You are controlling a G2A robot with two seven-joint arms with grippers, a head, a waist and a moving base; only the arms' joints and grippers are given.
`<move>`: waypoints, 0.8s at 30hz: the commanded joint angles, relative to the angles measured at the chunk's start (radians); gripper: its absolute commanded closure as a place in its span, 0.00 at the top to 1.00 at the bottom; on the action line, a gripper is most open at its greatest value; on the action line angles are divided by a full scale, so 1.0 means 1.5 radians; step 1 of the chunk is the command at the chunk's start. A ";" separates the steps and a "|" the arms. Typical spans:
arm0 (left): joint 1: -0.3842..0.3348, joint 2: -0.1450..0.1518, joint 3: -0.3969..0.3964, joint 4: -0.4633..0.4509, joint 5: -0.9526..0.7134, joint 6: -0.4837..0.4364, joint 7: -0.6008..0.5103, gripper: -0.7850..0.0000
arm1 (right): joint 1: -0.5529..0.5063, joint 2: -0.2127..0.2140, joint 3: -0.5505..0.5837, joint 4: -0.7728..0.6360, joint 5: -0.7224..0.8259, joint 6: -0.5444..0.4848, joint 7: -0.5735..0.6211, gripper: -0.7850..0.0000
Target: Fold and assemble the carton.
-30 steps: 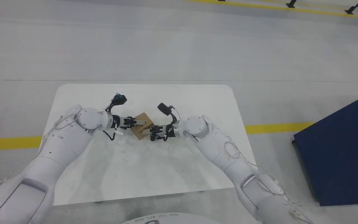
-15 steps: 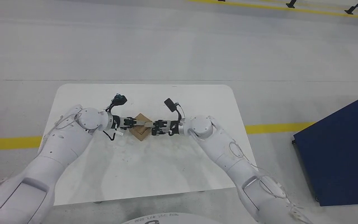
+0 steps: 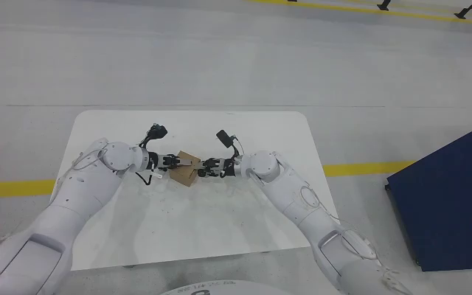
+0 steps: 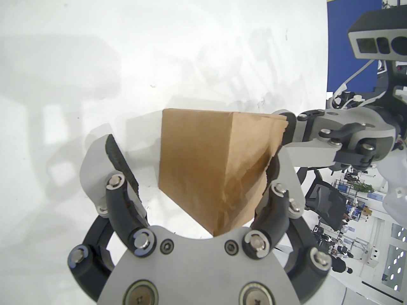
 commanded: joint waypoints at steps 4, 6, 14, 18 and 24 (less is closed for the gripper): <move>-0.001 -0.001 0.000 0.001 0.001 0.000 -0.001 0.99 | -0.001 0.000 0.001 -0.001 -0.002 0.001 0.002 0.11; -0.001 -0.001 0.000 0.002 0.000 0.000 -0.001 1.00 | -0.001 0.001 0.002 -0.002 -0.003 0.000 0.002 0.15; -0.007 0.009 -0.034 -0.002 -0.037 -0.022 -0.009 1.00 | -0.014 0.005 0.018 -0.010 0.005 -0.027 0.005 0.36; -0.004 0.032 -0.077 -0.034 -0.032 -0.032 -0.011 1.00 | -0.028 0.012 0.037 -0.020 0.009 -0.041 0.010 0.36; 0.052 0.100 -0.233 -0.147 -0.043 -0.041 -0.056 1.00 | -0.057 0.025 0.076 -0.075 0.005 -0.038 0.010 0.33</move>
